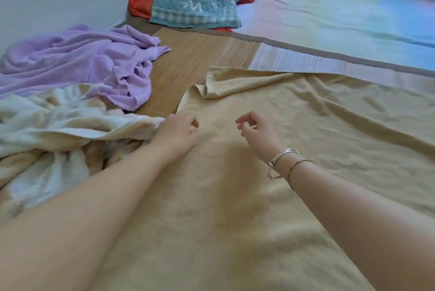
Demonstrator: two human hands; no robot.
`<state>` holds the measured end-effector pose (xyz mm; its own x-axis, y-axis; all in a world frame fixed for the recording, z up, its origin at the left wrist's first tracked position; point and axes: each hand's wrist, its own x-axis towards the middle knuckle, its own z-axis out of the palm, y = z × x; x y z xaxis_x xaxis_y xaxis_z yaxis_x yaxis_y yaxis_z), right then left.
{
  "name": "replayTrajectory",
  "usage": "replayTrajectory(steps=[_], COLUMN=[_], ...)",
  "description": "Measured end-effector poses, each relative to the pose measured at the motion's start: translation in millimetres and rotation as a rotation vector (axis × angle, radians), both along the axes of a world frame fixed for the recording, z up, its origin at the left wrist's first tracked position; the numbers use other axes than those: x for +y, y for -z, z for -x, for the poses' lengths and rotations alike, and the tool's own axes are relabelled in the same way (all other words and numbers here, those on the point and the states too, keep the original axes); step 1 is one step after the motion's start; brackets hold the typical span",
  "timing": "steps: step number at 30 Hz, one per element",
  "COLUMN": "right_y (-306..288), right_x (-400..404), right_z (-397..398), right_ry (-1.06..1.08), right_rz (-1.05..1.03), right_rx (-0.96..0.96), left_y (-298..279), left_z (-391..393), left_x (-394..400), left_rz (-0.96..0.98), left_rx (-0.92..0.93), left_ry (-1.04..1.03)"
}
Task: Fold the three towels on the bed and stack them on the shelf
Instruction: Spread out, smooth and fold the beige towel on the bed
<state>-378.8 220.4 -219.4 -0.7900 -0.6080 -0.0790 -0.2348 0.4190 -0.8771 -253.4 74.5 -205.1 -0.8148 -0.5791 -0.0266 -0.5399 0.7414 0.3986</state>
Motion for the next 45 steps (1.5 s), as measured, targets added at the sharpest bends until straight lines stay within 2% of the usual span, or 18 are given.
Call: replayTrajectory(steps=[4, 7, 11, 14, 18, 20, 22, 24, 26, 30, 35, 39, 45], right_y=[-12.4, -20.6, -19.1, -15.6, -19.0, -23.9, -33.9, -46.2, -51.3, -45.5, -44.2, -54.4, -68.0], right_x=[-46.2, -86.2, -135.3, -165.4, -189.2, -197.1, -204.3, -204.8, -195.8, -147.5, -47.9, 50.9, 243.3], right_z=[37.7, 65.8, 103.8, 131.1, 151.5, 158.0, 162.3, 161.5, 152.8, 130.6, 119.2, 118.8, 133.5], right_ry=[-0.04, -0.048, 0.002, 0.028, 0.015, 0.049, 0.035, -0.115, -0.241, -0.261, -0.181, -0.048, 0.202], right_rz=[-0.035, -0.091, -0.211, -0.354, -0.536, -0.463, -0.301, -0.236, -0.275, -0.258, -0.216, -0.189, -0.173], right_rx=[-0.086, -0.038, 0.031, 0.057, -0.05, -0.012, 0.071, 0.06, 0.022, 0.002, -0.073, -0.076, -0.093], left_y=[-3.3, -3.3, 5.4, 16.9, 19.6, 18.9, 18.5, 17.5, 15.0, 7.9, -10.6, -32.0, -66.2], left_z=[48.1, 75.9, 96.0, 101.4, 104.6, 105.3, 104.6, 106.2, 107.0, 107.3, 101.1, 105.1, 150.1], left_x=[-39.2, -72.0, -103.5, -113.6, -119.8, -119.4, -117.2, -114.2, -111.2, -100.4, -52.4, 19.2, 174.1], left_rz=[-0.046, -0.097, -0.276, -0.311, -0.334, -0.344, -0.362, -0.38, -0.42, -0.408, -0.067, 0.054, 0.097], left_rx=[-0.134, -0.249, -0.284, -0.316, -0.324, -0.317, -0.316, -0.322, -0.347, -0.365, -0.319, -0.353, -0.204], left_ry=[0.108, 0.131, 0.098, 0.089, 0.101, 0.086, 0.072, 0.055, 0.027, -0.012, -0.051, 0.126, 0.404])
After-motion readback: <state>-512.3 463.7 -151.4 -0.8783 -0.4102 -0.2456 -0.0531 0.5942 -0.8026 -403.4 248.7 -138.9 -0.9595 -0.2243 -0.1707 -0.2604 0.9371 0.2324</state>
